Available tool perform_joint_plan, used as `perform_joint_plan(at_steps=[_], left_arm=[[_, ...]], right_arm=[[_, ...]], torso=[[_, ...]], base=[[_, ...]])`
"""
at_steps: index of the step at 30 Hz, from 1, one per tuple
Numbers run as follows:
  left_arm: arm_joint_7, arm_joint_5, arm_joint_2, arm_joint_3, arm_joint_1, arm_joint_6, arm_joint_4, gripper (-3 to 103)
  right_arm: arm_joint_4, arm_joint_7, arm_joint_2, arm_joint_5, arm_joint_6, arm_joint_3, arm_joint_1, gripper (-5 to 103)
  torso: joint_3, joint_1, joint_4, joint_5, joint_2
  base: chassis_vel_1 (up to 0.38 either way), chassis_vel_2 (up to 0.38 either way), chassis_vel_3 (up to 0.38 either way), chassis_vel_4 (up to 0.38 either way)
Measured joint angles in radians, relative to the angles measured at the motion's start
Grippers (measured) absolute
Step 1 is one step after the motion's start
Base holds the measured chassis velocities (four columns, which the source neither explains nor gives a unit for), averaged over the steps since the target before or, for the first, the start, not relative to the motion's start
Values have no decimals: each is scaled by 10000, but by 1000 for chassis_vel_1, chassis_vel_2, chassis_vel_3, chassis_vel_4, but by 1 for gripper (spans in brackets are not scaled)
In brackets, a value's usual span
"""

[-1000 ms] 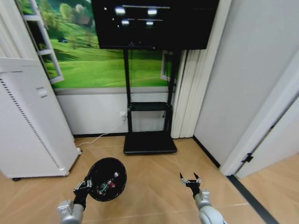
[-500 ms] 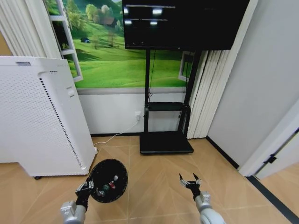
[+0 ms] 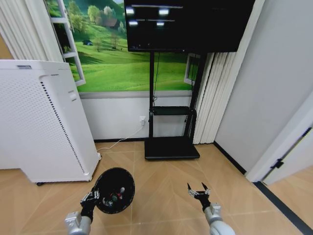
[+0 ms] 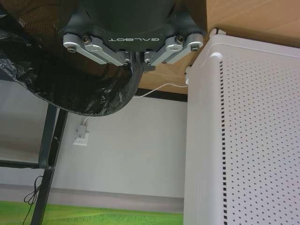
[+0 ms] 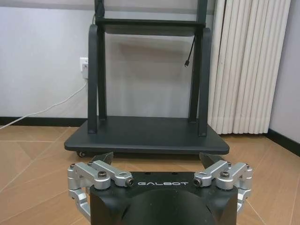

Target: Pick up the trash bin and place the garbage on the floor into it.

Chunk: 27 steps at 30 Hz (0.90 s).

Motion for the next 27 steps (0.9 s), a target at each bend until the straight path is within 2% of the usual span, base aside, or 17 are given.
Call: perform_joint_plan(at_steps=[5,16,27], left_arm=[[11,52,-40,8,44,-33,0,7],[25,166,-151,44,128,-76,-41,7],[36,261,-219,69,193,-145,-80,7]], right_arm=[[-183,-416,48,-903,266,198,-65,100],[-164,-478,103,-1006,291,247,-185,100],[-133,-408,74,-752,499,351,-237,100]], torso=[[1,0,0,1,3],[3,4,0,1,1],[2,2,0,2,1]], base=[[41,-46,-50,57],[19,81,-31,-86],[186,166,-186,-158]])
